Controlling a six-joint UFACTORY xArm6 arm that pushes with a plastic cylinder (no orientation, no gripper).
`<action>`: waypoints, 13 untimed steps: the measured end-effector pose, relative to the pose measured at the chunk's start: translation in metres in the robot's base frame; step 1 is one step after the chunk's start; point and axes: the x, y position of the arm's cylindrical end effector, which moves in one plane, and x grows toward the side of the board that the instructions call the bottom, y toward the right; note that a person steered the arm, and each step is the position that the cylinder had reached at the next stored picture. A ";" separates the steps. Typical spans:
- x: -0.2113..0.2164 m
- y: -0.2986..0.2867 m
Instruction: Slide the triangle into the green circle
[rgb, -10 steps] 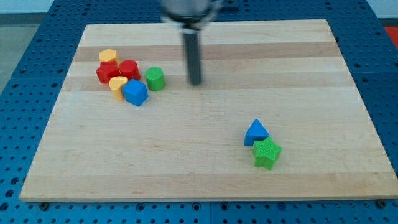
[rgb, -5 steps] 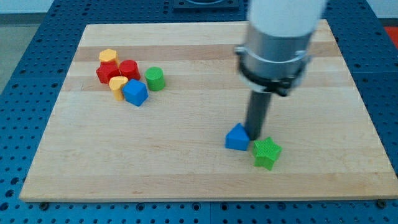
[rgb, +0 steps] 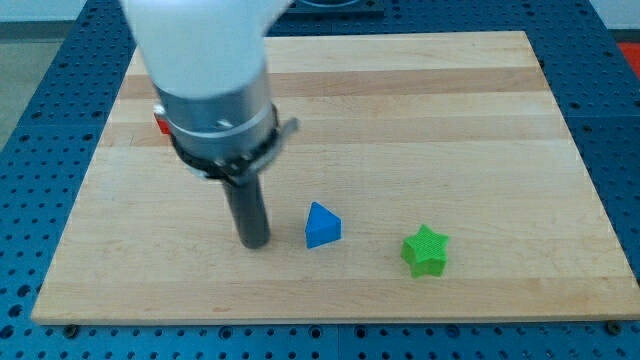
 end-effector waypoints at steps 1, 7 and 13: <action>0.028 0.029; -0.054 0.062; -0.143 0.133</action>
